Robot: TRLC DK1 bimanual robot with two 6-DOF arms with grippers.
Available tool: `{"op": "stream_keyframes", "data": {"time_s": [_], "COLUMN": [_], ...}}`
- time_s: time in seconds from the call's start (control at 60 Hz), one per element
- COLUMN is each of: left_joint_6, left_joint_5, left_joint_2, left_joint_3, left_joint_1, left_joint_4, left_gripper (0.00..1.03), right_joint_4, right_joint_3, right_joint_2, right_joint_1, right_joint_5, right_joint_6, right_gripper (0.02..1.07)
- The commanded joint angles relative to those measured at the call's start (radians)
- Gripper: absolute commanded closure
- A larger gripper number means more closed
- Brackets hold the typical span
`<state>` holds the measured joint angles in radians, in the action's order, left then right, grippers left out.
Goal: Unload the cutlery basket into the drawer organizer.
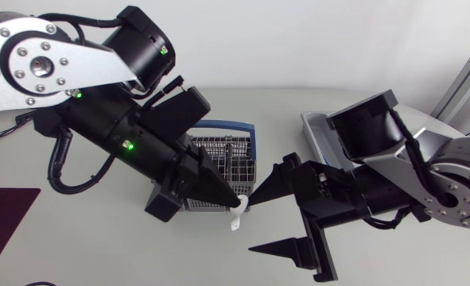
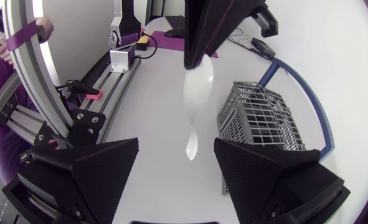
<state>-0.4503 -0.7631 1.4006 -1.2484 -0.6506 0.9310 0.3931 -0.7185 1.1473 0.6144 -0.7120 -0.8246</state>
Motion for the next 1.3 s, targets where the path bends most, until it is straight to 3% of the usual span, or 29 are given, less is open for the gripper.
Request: {"op": "stream_keyframes", "data": {"time_s": [0.0, 0.15, 0.3, 0.567, 0.983, 1.033, 1.1, 1.117, 1.133, 1.183, 1.283], "left_joint_6": [-0.033, -0.033, -0.033, -0.033, -0.025, -0.005, 0.013, 0.015, 0.022, 0.044, 0.157], "left_joint_5": [-0.019, -0.031, -0.035, -0.036, -0.039, -0.038, -0.038, -0.038, -0.038, -0.035, 0.013], "left_joint_2": [0.028, 0.043, 0.058, 0.074, 0.081, 0.098, 0.112, 0.112, 0.113, 0.112, 0.117], "left_joint_3": [-0.052, -0.088, -0.105, -0.115, -0.128, -0.146, -0.171, -0.172, -0.180, -0.184, -0.187], "left_joint_1": [-0.007, -0.009, -0.017, -0.017, -0.020, -0.012, 0.006, 0.006, 0.017, 0.022, 0.034], "left_joint_4": [0.026, 0.040, 0.051, 0.058, 0.052, 0.049, 0.042, 0.040, 0.025, -0.003, -0.104], "left_gripper": [0.97, 0.97, 0.97, 0.97, 0.96, 0.84, 0.35, 0.31, 0.16, 0.05, 0.04], "right_joint_4": [0.015, 0.038, 0.052, 0.076, 0.133, 0.136, 0.142, 0.144, 0.145, 0.155, 0.158], "right_joint_3": [-0.032, -0.052, -0.071, -0.095, -0.104, -0.098, -0.093, -0.091, -0.090, -0.087, -0.081], "right_joint_2": [0.020, 0.029, 0.049, 0.071, 0.083, 0.083, 0.075, 0.074, 0.071, 0.069, 0.063], "right_joint_1": [-0.012, -0.013, -0.016, -0.045, -0.050, -0.050, -0.048, -0.048, -0.048, -0.048, -0.071], "right_joint_5": [-0.021, -0.052, -0.064, -0.081, -0.096, -0.096, -0.096, -0.096, -0.096, -0.092, -0.080], "right_joint_6": [-0.051, -0.097, -0.131, -0.179, -0.196, -0.196, -0.196, -0.196, -0.194, -0.197, -0.197], "right_gripper": [0.31, 0.47, 0.56, 0.91, 1.01, 1.01, 1.01, 1.01, 1.01, 1.01, 1.01]}}
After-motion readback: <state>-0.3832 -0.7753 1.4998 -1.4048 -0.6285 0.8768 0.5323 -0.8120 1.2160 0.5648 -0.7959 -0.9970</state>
